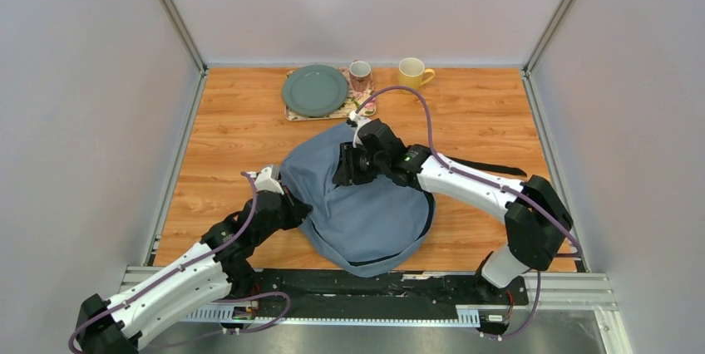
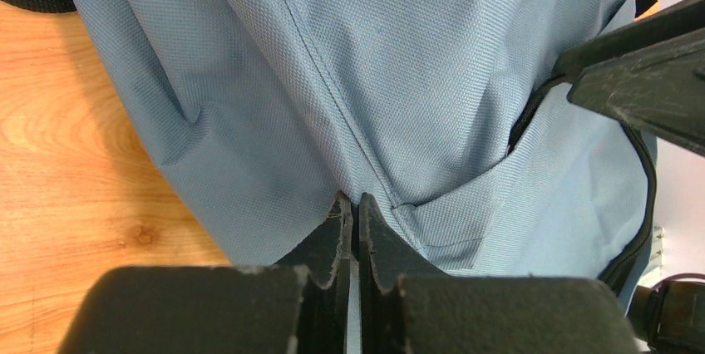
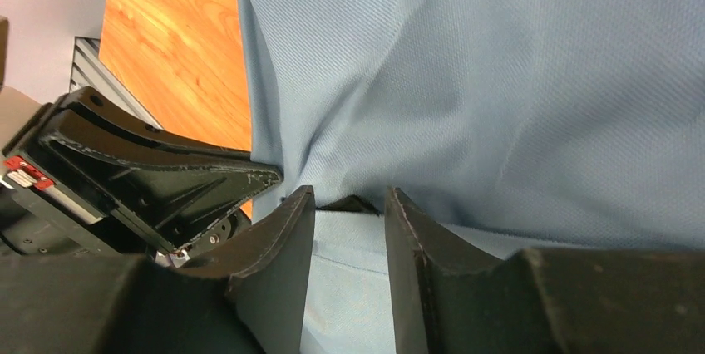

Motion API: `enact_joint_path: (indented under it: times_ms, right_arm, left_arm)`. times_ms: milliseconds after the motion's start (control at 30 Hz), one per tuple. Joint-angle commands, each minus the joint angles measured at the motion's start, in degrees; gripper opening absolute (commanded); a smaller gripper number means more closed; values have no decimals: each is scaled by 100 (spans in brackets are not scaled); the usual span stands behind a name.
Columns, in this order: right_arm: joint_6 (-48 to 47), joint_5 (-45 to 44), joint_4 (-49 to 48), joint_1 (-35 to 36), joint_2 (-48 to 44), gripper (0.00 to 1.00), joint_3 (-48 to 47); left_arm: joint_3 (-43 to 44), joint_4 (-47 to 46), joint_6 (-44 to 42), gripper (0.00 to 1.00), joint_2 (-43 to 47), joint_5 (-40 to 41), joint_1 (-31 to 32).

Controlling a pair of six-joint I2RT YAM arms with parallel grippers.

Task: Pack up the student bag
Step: Zip the student bag at the center of the board.

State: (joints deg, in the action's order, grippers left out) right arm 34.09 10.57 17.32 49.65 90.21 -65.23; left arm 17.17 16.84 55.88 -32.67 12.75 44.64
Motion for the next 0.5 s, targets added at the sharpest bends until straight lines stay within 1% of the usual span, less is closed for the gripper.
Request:
enact_joint_path:
  times_ms: [0,300,367,467]
  right_arm:
    - [-166,-55,-88,27,75,39,-280]
    - [-130,121,-106,36,58,36,-192]
    - [-156,138,-97,36,31,33,-139]
    - [-174,235,-89,45,49,34,-113]
  left_arm:
    - [-47,-128,-59,0,50,-80,9]
    - [-64,-128,-24,0,85,-71,9]
    - [-73,-137,-24,0,102,-71,9]
    - [-100,-155,-7,0,111,-80,9]
